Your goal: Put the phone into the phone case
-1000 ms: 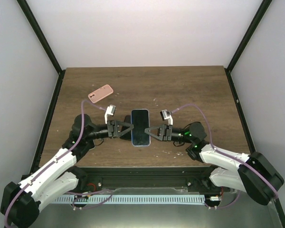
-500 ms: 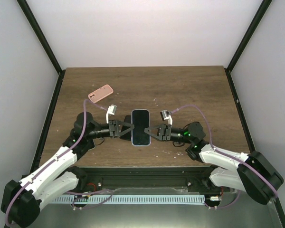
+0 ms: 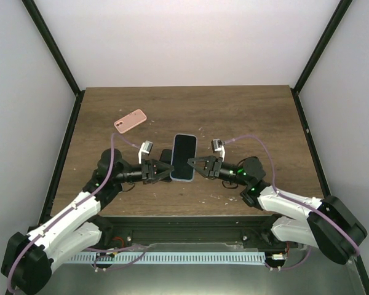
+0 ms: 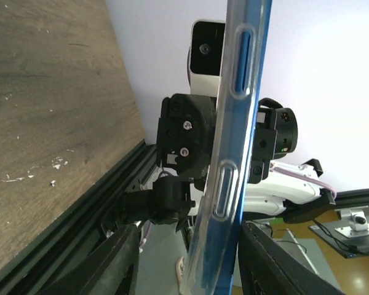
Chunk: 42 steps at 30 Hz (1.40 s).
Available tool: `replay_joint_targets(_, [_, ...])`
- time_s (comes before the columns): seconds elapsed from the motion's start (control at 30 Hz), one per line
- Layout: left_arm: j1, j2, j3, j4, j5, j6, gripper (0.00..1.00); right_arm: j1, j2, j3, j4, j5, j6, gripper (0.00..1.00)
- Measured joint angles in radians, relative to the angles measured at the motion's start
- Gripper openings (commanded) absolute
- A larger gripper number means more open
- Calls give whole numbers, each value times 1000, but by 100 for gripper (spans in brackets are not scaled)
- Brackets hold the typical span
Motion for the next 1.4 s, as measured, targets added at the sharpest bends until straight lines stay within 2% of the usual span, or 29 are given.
replay_joint_targets(0.1, [-3,-4,0,3,6,-12,39,1,2,2,-2,16,0,7])
replay_joint_targets(0.3, [-6,-4,0,19,9,-12,7,1,7,5,-18,37,2,7])
replay_joint_targets(0.4, [-6,-3,2,2,4,10,0,1,7,5,-39,41,1,8])
replay_joint_targets(0.7, [-10,6,36,-146,-23,102,2,1,1,5,-113,43,-43,8])
replay_joint_targets(0.8, [-10,11,43,-174,-24,119,28,0,1,7,-129,37,-64,7])
replay_joint_targets(0.87, [-10,11,46,-188,-29,117,41,1,-1,10,-137,28,-91,7])
replay_joint_targets(0.97, [-11,6,56,-200,-40,121,49,1,-11,12,-170,-2,-138,7])
replay_joint_targets(1.17, [-11,-16,107,-217,-58,163,50,0,-41,12,-191,-98,-214,8])
replay_joint_targets(1.4, [-10,11,166,-222,-76,210,41,2,-84,10,-231,-221,-277,8])
